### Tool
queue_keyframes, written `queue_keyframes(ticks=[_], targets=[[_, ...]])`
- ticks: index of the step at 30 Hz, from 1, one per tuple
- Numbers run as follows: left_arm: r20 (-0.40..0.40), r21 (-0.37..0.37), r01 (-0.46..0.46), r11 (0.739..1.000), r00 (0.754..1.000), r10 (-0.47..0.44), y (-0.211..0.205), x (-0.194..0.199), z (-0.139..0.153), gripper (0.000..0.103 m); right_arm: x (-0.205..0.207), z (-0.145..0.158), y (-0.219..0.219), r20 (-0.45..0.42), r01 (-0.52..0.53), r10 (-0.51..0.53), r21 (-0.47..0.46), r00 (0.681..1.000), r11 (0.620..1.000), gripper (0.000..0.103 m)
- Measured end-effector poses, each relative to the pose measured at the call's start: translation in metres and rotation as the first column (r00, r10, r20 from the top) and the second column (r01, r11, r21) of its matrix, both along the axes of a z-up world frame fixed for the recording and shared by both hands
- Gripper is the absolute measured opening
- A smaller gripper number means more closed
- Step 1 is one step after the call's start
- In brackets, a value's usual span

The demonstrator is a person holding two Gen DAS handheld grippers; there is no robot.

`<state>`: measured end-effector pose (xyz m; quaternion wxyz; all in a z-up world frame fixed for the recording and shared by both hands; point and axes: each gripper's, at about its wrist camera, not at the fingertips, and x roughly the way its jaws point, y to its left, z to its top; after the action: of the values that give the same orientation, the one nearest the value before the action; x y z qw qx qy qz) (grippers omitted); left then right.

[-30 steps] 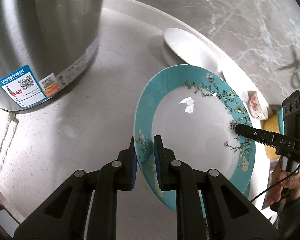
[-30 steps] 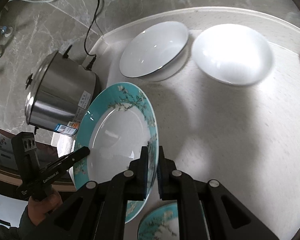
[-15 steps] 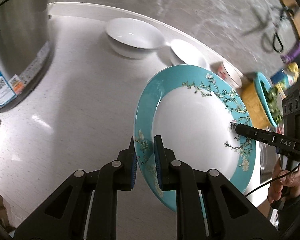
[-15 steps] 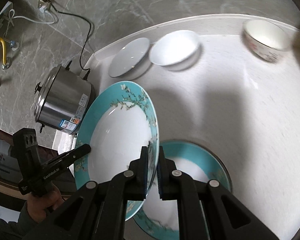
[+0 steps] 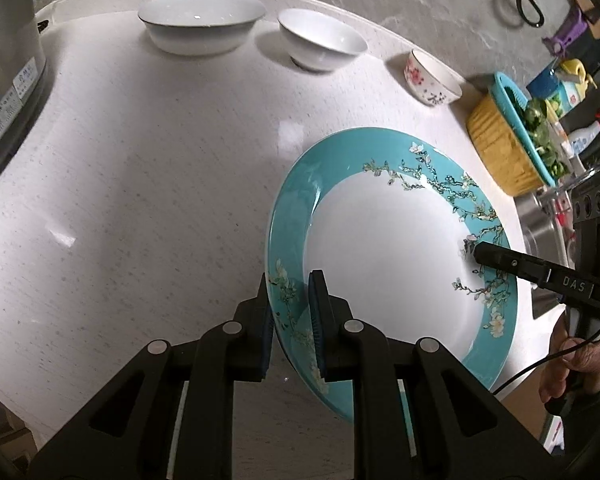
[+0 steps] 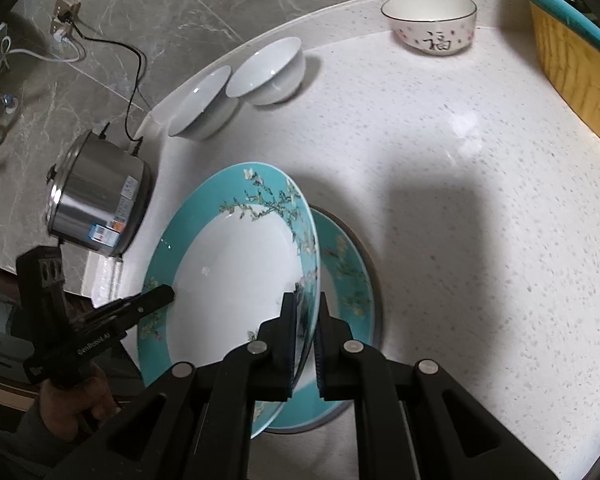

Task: Organize plates and bowls
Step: 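Lift the smaller teal plate with both grippers and lower it onto the plate stack, then open both grippers to release the smaller teal plate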

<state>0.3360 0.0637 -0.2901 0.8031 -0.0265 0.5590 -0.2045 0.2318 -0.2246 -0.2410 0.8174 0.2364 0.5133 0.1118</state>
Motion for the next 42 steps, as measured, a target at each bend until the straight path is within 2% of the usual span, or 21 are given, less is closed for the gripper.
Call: queue_keyframes(ticks=[7,16,19,26,36,42], targets=[[-0.011,0.027,0.012,1.0,1.0,-0.011,-0.003,-0.006,-0.018,0.015,-0.007,-0.017,-0.003,-0.008,-0.006,0.005,-0.02,1.0,1.0,0.011],[0.001,0.049,0.02,0.999,1.0,-0.02,-0.014,0.005,-0.023,0.015,-0.009,-0.022,0.004,0.018,-0.037,0.039,-0.093,0.999,0.995,0.013],[-0.003,0.054,0.023,0.998,1.0,-0.023,-0.015,0.006,-0.027,0.016,-0.01,-0.018,0.014,0.043,-0.063,0.072,-0.173,0.996,0.983,0.014],[0.005,0.067,0.023,0.997,1.0,-0.024,-0.016,0.005,-0.027,0.017,-0.015,-0.014,0.026,0.065,-0.096,0.12,-0.295,0.991,0.951,0.019],[0.032,0.128,0.028,0.991,0.999,-0.032,-0.021,0.002,-0.028,0.021,-0.02,-0.014,0.041,0.085,-0.091,0.134,-0.385,0.987,0.919,0.025],[0.037,0.137,0.03,0.99,0.999,-0.036,-0.021,0.001,-0.03,0.023,-0.024,-0.014,0.046,0.103,-0.088,0.146,-0.434,0.984,0.897,0.029]])
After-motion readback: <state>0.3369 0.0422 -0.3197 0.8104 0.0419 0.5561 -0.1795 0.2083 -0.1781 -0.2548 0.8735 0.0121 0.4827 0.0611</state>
